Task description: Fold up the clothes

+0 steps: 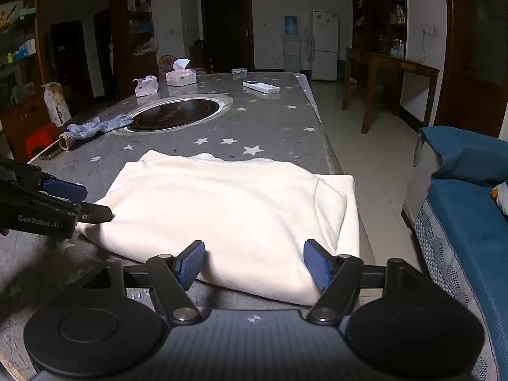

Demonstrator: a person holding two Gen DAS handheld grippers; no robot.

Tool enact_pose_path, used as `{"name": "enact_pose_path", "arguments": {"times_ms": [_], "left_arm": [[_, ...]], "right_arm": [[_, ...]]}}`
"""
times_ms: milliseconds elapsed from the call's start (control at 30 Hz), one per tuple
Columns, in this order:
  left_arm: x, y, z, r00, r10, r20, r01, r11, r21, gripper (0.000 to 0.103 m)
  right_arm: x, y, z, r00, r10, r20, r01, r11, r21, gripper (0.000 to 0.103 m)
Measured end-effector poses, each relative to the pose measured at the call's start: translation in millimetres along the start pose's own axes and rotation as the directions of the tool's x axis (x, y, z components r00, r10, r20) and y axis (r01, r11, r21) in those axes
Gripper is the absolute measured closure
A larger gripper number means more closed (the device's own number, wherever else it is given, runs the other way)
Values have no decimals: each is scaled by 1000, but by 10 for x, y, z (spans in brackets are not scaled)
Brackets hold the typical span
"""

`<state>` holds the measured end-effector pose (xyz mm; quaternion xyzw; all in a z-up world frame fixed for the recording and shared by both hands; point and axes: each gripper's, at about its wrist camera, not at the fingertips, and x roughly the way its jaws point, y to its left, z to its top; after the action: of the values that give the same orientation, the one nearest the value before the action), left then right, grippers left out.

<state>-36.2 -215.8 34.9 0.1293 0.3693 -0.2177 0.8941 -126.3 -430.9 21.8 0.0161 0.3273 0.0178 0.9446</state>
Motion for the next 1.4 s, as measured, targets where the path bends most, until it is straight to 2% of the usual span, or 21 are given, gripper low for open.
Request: {"name": "enact_pose_path", "arguments": {"times_ms": [133,200,267,400,567,800,967,1167,1400], "left_arm": [[-108,47,-25,1000,5,6,-5,1000,-19,34],[-158,58,-46,1000,3,11,-2,1000,-29,32],[-199,60,-75,1000,-5,10,5,999,-42,29],[-281,53,-129,1000,-8,20,9,998,-58,18],[-380,63,-191,1000,-4,28,7,996,-93,10],[-494,53,-275,999,13,44,-8,994,-108,0],[-561,37,-340,998,27,55,-22,995,-101,0],[-621,40,-411,999,15,52,-9,992,-122,0],[-691,20,-468,997,49,64,-41,993,-112,0]], "right_arm": [[-47,23,10,1000,-2,5,2,1000,8,26],[-70,35,15,1000,-3,8,3,1000,11,16],[-94,46,20,1000,-4,10,4,1000,15,16],[-116,79,-12,1000,-15,-1,15,1000,22,6],[-191,134,-38,999,-32,0,32,999,17,0],[-292,235,-65,999,-37,-3,37,999,25,0],[-340,285,-87,999,-38,-5,38,998,43,0],[-410,330,-106,997,-79,0,79,996,38,0],[-444,367,-143,996,-91,-15,92,994,57,0]]}}
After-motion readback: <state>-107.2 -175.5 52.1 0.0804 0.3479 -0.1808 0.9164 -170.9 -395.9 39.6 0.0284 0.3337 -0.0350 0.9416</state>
